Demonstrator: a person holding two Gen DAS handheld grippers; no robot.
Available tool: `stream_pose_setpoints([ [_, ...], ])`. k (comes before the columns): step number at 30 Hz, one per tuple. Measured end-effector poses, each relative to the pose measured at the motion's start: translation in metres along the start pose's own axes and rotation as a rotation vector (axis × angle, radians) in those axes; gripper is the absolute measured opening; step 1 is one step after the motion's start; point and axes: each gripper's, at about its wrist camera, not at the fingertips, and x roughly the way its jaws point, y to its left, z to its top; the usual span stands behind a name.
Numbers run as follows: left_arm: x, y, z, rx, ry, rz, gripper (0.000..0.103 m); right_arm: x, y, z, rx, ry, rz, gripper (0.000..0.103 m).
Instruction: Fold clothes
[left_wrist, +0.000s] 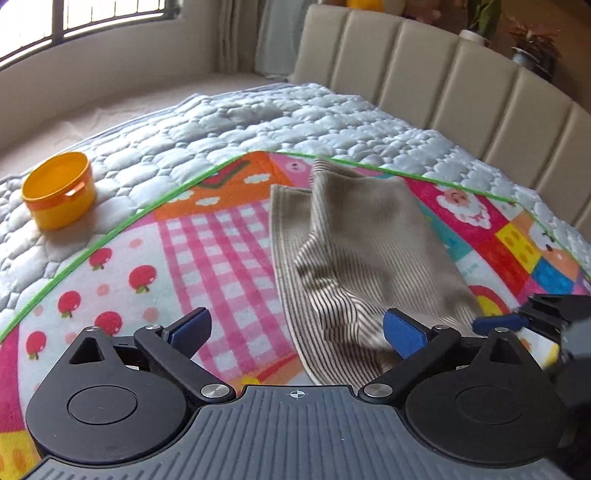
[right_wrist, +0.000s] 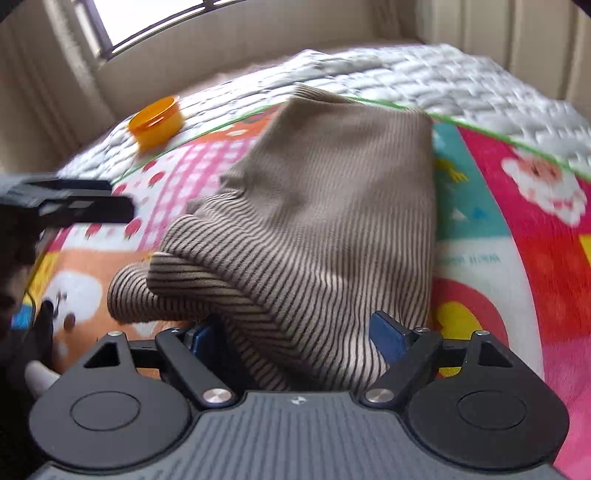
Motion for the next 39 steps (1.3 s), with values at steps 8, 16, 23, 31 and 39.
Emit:
stream_pose_setpoints([
  [8,0.003,-0.036,-0.014,0.183,0.057,-0.112,0.103,0.002,0.001,-0.006,0.042,0.005,0.001,0.088],
  [16,0.021,-0.078,-0.039,0.444,0.156,-0.087,0.103,0.012,0.005,-0.006,0.036,0.032,0.021,0.103],
  [23,0.039,-0.065,-0.037,0.400,0.194,0.054,0.103,0.017,0.021,-0.008,-0.035,0.048,-0.044,0.103],
  [31,0.039,-0.062,-0.036,0.398,0.185,0.094,0.103,-0.010,0.046,-0.014,-0.181,-0.108,-0.102,0.103],
  [39,0.046,-0.050,-0.026,0.302,0.162,0.103,0.103,-0.063,0.085,-0.014,-0.625,-0.354,-0.189,0.103],
])
